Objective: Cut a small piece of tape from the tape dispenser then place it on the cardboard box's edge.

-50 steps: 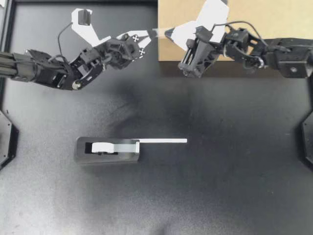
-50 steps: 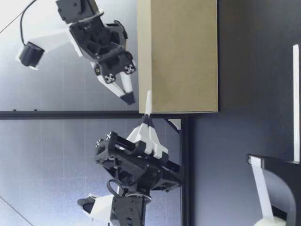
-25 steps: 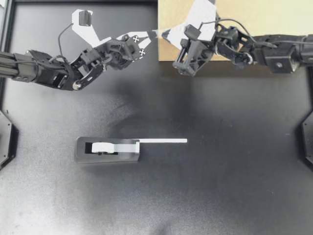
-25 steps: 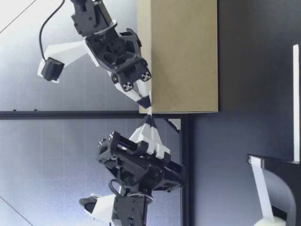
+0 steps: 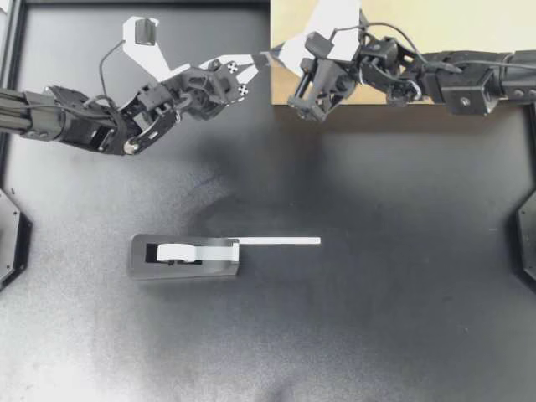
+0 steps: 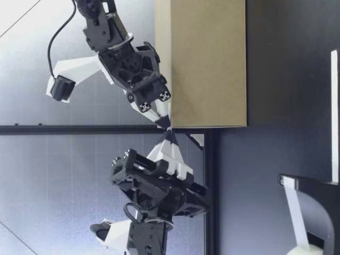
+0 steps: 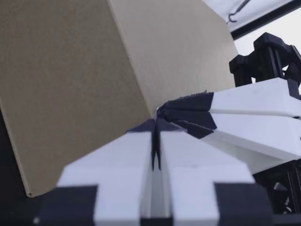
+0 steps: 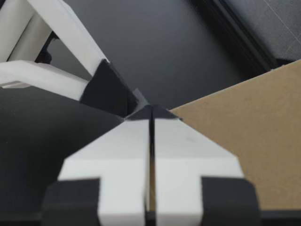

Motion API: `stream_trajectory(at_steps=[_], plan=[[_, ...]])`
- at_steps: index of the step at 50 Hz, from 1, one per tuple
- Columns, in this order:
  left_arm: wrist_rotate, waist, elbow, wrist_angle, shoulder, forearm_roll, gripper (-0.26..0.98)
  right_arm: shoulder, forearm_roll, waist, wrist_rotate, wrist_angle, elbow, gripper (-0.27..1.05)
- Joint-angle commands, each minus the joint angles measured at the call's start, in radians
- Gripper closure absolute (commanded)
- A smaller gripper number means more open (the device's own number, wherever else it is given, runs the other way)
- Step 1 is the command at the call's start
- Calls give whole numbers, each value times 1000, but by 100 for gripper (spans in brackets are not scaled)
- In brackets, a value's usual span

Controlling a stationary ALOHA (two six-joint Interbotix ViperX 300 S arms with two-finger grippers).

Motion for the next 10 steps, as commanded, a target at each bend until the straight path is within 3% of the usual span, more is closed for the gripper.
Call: stream_trajectory(at_steps=[1, 10], plan=[[5, 5, -2, -5, -14, -17, 84, -9, -2, -23, -2, 0, -18, 92], [11, 5, -2, -5, -14, -17, 78, -9, 0, -23, -2, 0, -18, 92]])
